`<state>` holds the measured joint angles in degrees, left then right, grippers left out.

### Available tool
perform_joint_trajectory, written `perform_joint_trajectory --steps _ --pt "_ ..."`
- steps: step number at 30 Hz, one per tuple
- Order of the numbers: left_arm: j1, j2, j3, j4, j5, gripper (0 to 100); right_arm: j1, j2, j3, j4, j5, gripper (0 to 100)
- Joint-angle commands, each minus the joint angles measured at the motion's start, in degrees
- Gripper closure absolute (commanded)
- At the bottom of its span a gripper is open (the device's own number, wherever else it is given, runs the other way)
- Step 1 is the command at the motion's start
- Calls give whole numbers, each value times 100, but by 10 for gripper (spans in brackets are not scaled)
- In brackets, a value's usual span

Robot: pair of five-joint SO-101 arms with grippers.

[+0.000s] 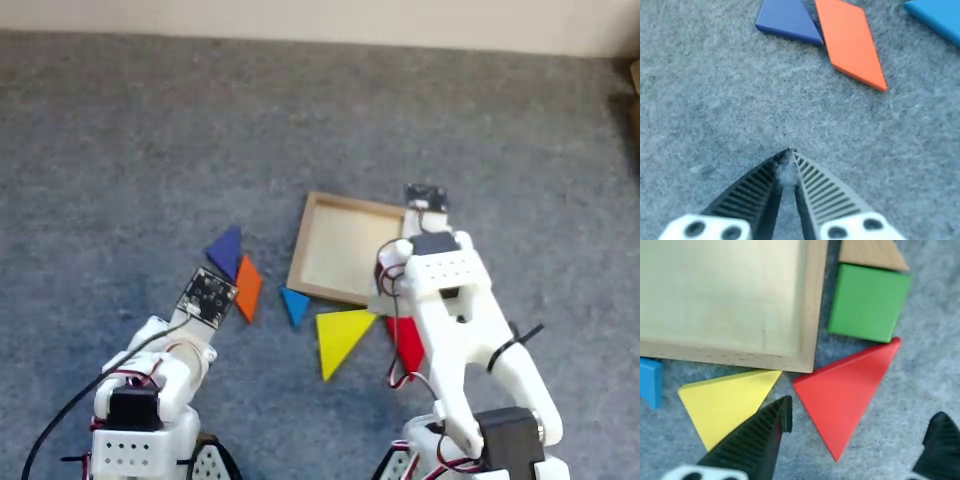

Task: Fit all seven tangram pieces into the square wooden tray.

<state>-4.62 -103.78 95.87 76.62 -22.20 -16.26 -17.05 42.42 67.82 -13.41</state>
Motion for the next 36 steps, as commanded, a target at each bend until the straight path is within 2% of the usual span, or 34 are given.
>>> perform_joint_trajectory --steps 1,9,16,24,29,36 --pt "-40 -127 127 18 -53 994 119 4 -356 -75 -79 598" --pt "-40 -127 127 18 -53 994 119 4 -356 -75 -97 598" --pt "-40 -127 127 18 -53 994 101 13 -365 -321 -738 597" --pt "-40 -127 127 18 -53 994 92 22 -163 -453 -765 596" --pt "-40 -127 127 18 -53 994 -48 22 312 -1112 -730 596" --pt "-40 -127 127 18 -53 994 -48 22 444 -1182 -721 596"
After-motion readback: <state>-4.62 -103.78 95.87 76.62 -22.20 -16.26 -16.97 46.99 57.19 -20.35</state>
